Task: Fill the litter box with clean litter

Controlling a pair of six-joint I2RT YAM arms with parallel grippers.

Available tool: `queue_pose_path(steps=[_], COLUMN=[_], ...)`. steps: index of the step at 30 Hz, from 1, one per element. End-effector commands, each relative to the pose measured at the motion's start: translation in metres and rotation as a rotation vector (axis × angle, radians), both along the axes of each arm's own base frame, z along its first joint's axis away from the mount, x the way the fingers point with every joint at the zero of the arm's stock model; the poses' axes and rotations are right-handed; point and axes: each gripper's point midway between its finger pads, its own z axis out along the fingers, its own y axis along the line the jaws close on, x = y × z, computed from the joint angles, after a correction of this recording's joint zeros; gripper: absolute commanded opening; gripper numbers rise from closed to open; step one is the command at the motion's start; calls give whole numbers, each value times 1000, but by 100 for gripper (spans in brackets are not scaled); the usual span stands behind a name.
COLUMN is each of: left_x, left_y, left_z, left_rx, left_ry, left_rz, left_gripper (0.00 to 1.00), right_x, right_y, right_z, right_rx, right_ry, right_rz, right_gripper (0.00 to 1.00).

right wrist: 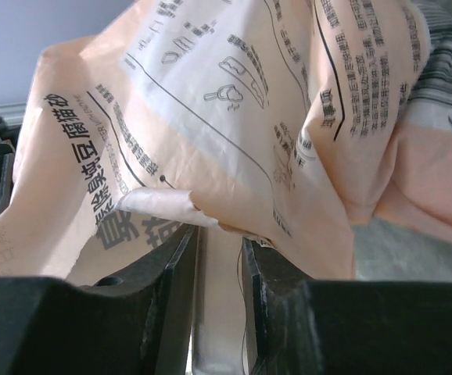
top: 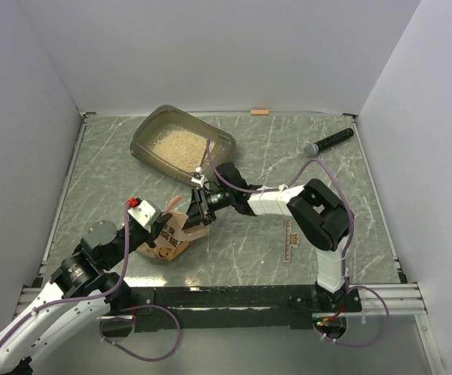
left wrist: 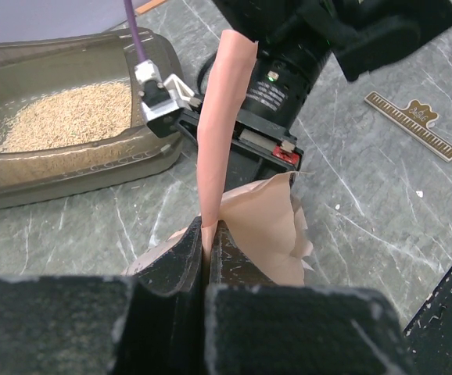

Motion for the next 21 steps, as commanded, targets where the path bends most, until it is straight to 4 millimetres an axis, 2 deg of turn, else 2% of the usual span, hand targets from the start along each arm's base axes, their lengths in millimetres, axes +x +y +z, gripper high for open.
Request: queue_pose_path(steps=[1, 7, 14, 21], left_x=[-3, -2, -2, -1], left_y=[-8, -7, -7, -8], left_z=[29, 27, 27, 26], left_rx=[-96, -90, -90, -87], left_ry=[-53, -50, -52, -49], left_rz=[-33, -27, -27, -27], left_gripper=[1, 1, 1, 1], right_x=[-4, -19, -28, -33], right_y=[12, -2, -21, -42], right_z=[6, 21, 44, 53], right_rx=[155, 226, 350, 407], right_ry=[-49, -67, -113, -130], right_rz=[-5, 2, -24, -48], right_gripper=[0, 0, 0, 0])
